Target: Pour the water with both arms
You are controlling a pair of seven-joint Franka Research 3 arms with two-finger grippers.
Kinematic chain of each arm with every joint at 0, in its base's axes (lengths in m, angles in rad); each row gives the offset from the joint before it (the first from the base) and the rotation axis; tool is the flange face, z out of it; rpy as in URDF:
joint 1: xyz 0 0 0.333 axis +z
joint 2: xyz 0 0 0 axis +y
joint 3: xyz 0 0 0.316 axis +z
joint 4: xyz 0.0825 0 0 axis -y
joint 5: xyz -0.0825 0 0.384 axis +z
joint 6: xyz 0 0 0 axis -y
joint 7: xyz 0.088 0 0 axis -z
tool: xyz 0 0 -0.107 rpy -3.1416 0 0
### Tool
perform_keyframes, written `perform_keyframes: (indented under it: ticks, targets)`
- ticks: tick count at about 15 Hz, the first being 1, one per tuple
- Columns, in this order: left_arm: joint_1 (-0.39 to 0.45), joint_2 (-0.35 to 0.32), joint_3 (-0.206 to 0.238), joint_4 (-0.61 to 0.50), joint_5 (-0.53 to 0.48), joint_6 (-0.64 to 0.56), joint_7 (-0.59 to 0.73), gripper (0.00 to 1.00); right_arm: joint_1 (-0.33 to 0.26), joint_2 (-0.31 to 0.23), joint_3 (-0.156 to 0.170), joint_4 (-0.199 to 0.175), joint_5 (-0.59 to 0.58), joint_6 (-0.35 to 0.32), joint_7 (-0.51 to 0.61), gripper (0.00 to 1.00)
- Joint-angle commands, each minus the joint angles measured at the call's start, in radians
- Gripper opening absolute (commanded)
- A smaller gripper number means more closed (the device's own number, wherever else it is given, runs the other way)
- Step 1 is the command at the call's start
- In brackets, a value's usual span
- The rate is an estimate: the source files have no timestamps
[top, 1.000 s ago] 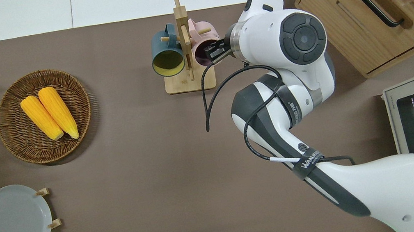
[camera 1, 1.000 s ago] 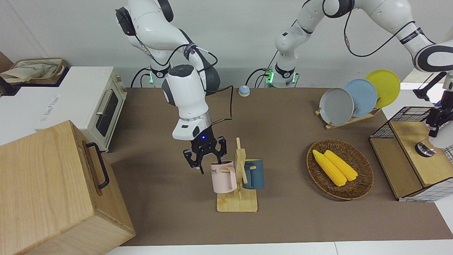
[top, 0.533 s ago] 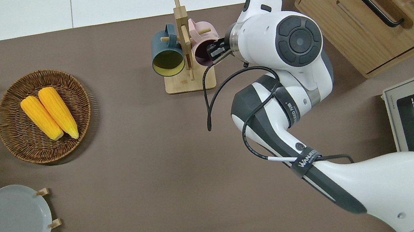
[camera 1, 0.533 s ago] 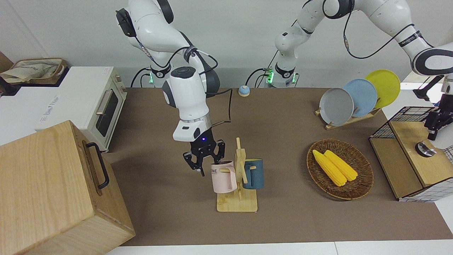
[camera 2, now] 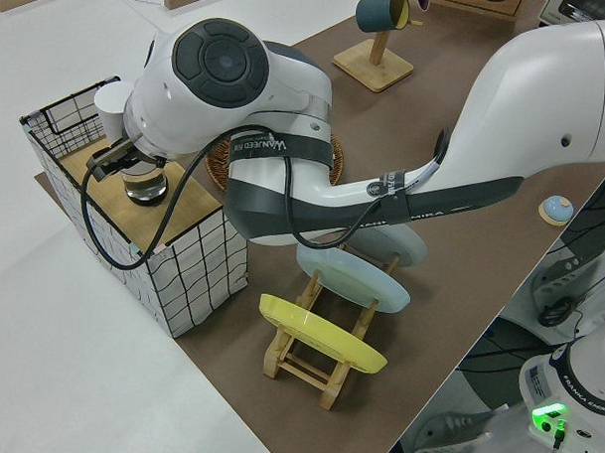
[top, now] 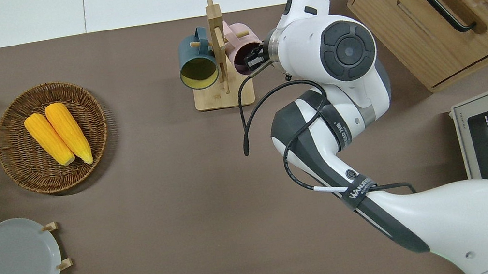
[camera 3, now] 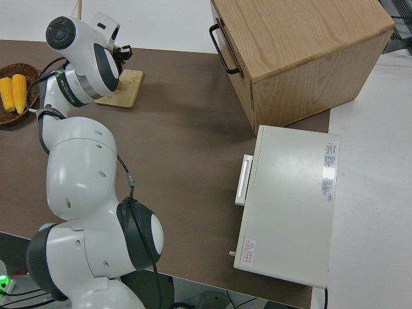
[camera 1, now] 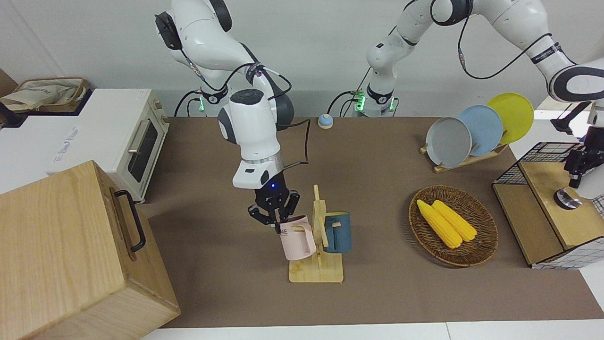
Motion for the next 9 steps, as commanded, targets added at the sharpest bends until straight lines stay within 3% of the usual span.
perform_keyframes:
  ticks: [1, 3, 5, 9]
  targets:
    - [-0.004, 0.007, -0.001, -0.001, -0.028, 0.022, 0.019, 0.6, 0.007, 0.019, -0.002, 0.026, -0.024, 0.009, 0.013, 0.0]
    - [-0.006, 0.007, -0.001, -0.001, -0.034, 0.023, 0.019, 0.31, 0.009, 0.017, -0.002, 0.026, -0.027, 0.003, 0.013, 0.0]
    - [-0.006, 0.007, -0.001, -0.002, -0.034, 0.025, 0.018, 0.13, 0.01, 0.014, -0.002, 0.026, -0.047, -0.005, 0.013, 0.0]
    - [-0.006, 0.009, 0.001, -0.001, -0.034, 0.025, 0.014, 0.02, 0.01, 0.005, -0.002, 0.026, -0.079, -0.043, 0.013, 0.0]
